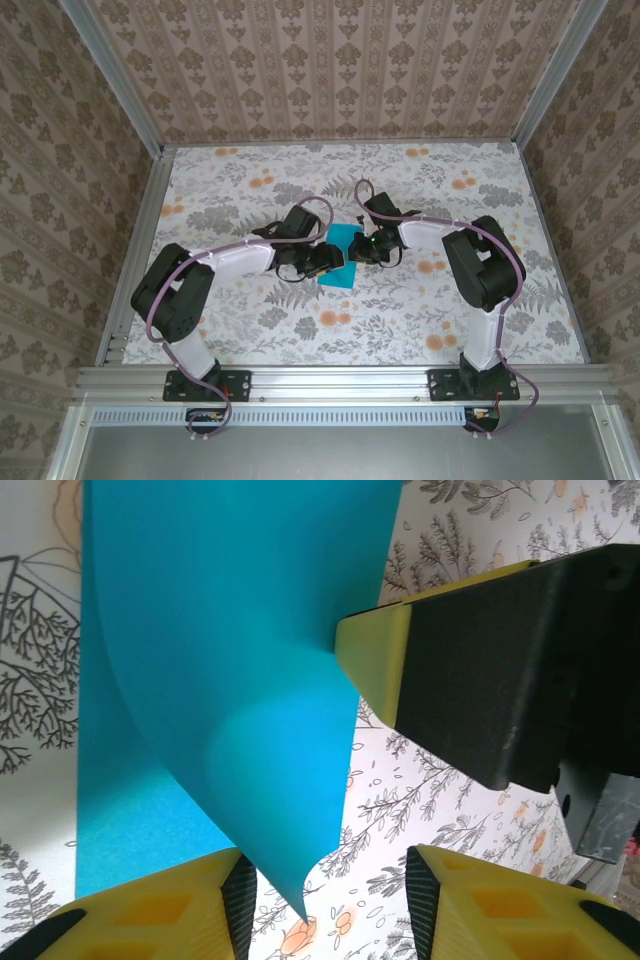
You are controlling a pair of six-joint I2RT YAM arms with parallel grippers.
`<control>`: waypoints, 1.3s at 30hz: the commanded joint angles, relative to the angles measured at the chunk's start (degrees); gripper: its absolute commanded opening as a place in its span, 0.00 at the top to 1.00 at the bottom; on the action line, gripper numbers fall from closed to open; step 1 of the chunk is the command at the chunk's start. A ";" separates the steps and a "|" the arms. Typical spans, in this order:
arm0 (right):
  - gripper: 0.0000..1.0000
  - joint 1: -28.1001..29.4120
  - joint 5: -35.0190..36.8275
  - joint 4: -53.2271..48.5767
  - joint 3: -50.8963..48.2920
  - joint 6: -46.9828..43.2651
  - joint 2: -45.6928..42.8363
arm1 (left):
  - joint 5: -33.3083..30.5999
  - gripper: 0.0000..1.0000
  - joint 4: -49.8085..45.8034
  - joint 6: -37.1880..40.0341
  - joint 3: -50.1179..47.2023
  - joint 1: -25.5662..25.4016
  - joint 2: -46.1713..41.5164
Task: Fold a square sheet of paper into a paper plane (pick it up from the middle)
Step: Fold the triangle a second time at the center of the table.
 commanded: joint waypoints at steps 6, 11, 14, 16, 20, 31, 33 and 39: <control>0.85 -0.06 1.16 -1.15 -0.11 0.37 2.76 | 1.09 0.53 1.44 1.17 1.72 -0.25 1.41; 0.81 -0.76 -1.77 2.41 -1.96 0.93 0.94 | 1.08 0.53 5.00 0.88 0.80 -0.03 2.37; 0.79 -1.36 -3.05 3.30 -2.34 1.27 0.42 | 1.85 0.52 7.63 0.41 0.24 0.19 2.88; 0.79 -1.55 -3.48 3.46 -2.37 1.36 0.42 | 2.18 0.51 8.85 0.13 0.21 0.28 3.29; 0.77 -2.17 -4.88 4.66 -3.06 2.25 -0.29 | 2.32 0.50 10.45 -0.23 0.14 0.48 4.50; 0.72 -5.51 -9.40 10.20 -7.05 5.25 -5.79 | 1.68 0.64 12.47 -0.94 -1.08 0.90 6.04; 0.71 -5.69 -10.59 11.48 -7.98 5.07 -6.52 | 1.70 0.69 12.40 -0.94 -1.05 1.04 6.24; 0.69 -5.70 -14.70 14.43 -9.16 4.84 -6.45 | 1.57 0.82 12.34 -0.85 -0.89 0.99 6.59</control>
